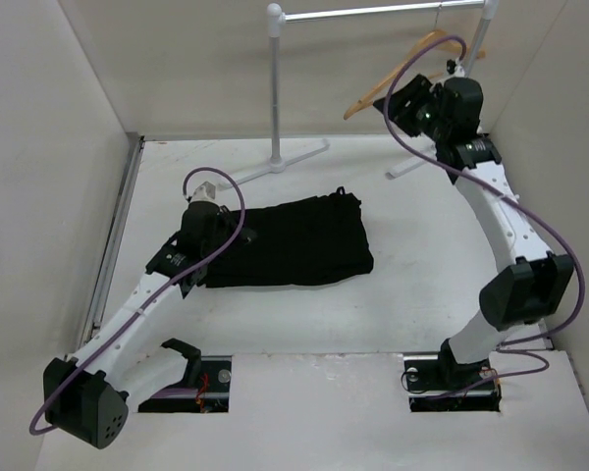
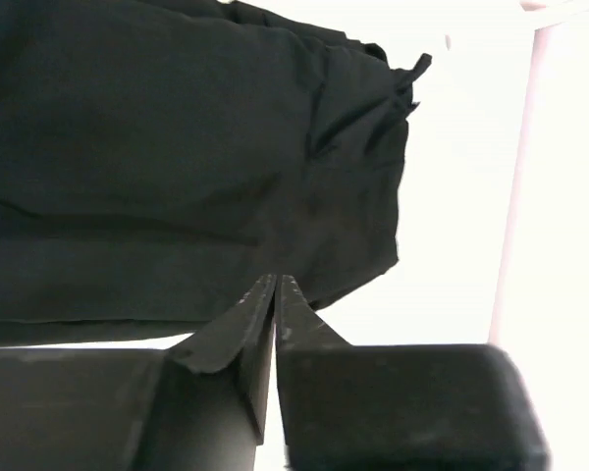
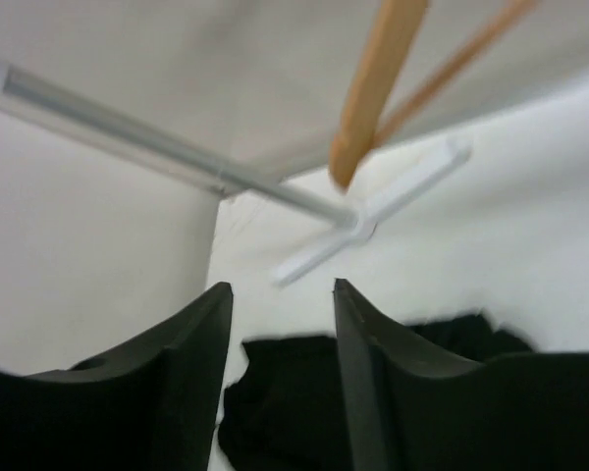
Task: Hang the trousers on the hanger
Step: Pick up the hanger from the clothesline.
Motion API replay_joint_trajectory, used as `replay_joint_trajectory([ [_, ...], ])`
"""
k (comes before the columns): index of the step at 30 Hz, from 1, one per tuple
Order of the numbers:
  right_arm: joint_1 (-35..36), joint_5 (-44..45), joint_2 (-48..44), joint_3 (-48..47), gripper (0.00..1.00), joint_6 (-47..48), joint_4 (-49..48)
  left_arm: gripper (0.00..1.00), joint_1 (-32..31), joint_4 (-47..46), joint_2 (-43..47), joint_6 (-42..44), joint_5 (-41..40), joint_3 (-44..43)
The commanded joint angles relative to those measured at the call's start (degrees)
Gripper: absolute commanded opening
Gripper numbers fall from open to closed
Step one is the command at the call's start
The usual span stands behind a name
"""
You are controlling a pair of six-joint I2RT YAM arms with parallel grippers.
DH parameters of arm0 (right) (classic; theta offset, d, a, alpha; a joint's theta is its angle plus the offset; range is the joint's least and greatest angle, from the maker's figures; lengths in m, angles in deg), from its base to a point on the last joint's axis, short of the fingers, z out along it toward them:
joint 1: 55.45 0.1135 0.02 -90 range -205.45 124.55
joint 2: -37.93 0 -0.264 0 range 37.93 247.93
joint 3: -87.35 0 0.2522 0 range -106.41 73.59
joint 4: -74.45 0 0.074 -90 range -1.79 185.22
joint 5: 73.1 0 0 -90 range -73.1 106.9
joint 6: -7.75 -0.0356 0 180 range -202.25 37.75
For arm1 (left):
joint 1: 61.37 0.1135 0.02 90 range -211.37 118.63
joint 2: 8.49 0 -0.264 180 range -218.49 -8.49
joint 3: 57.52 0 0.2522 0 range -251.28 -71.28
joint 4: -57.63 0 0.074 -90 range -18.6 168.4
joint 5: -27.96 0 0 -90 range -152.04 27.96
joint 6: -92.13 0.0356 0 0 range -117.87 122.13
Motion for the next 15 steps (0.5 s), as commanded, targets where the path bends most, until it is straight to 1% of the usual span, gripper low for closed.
replay_joint_trajectory([
  [1,-1.0,5.8,6.2,-10.9,0.57,5.4,4.0,0.09,-1.7,3.1,2.1,6.0,-5.5,-3.1],
  [3,-1.6,5.2,10.7,-16.8,0.6,6.1,5.9,0.15,-3.9,5.4,1.8,8.2,-8.1,-4.3],
  [5,-1.7,5.1,14.5,-21.9,0.62,7.0,7.3,0.24,-4.8,6.7,1.7,9.3,-9.4,-4.9],
  [7,-1.9,5.1,17.6,-26.3,0.63,7.6,8.6,0.28,-5.1,7.4,1.4,9.5,-10.0,-5.1],
  [11,-2.2,5.3,22.7,-33.6,0.63,8.4,11.9,0.3,-4.6,8.1,1.0,9.5,-10.3,-5.2],
  [15,-2.0,5.0,26.1,-36.9,0.63,8.9,12.4,0.3,-3.8,8.2,0.6,9.5,-10.0,-5.2],
])
